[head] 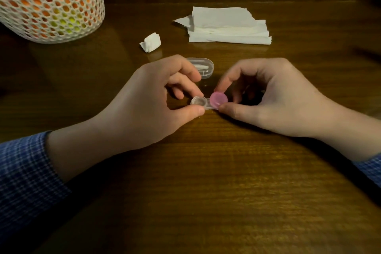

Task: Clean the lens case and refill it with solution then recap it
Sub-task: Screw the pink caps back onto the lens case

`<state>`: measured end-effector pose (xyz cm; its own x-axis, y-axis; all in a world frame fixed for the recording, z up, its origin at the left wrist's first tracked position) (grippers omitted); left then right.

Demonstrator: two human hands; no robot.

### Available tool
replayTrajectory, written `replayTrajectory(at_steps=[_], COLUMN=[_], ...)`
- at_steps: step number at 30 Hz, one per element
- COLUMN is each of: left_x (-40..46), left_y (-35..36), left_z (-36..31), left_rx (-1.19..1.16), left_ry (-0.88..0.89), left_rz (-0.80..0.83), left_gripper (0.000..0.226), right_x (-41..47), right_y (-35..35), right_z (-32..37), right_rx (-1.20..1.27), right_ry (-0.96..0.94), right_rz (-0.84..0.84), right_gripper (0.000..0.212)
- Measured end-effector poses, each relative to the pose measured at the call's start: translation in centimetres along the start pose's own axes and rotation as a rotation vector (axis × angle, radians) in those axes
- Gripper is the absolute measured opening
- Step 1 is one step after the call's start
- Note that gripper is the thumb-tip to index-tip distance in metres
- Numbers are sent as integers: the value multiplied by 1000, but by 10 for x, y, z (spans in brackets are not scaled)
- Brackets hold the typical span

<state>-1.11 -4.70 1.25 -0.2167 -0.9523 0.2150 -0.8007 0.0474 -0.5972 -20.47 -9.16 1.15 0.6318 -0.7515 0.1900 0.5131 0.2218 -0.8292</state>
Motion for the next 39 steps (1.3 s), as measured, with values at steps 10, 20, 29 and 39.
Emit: replayTrajectory(at_steps=[10, 20, 29, 39], left_x=[0, 1, 0, 1], left_y=[0, 0, -1, -1], left_z=[1, 1, 2, 1], left_rx=[-1, 7, -6, -10], left_ry=[16, 20, 12, -2], left_rz=[5, 9, 10, 17], left_gripper=[46, 45, 45, 46], right_x=[0, 0, 0, 0], right_y=[1, 2, 4, 3], right_z=[2, 2, 3, 4], right_rx=[8, 21, 3, -32], right_ry=[-30, -51, -18, -46], right_rz=[-11, 3, 17, 19], right_gripper=[24, 29, 16, 16])
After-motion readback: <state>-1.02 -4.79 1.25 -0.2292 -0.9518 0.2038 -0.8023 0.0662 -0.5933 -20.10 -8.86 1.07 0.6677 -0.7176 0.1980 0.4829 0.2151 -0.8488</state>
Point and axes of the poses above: each hand's wrist, its own x-axis towards the middle knuckle, its own y-axis out of the palm, z = x × y, the point moved 4 cm from there along x, towards the middle knuckle, and after that the axes turned 14 degrees about -x, right-handed, at the moved point
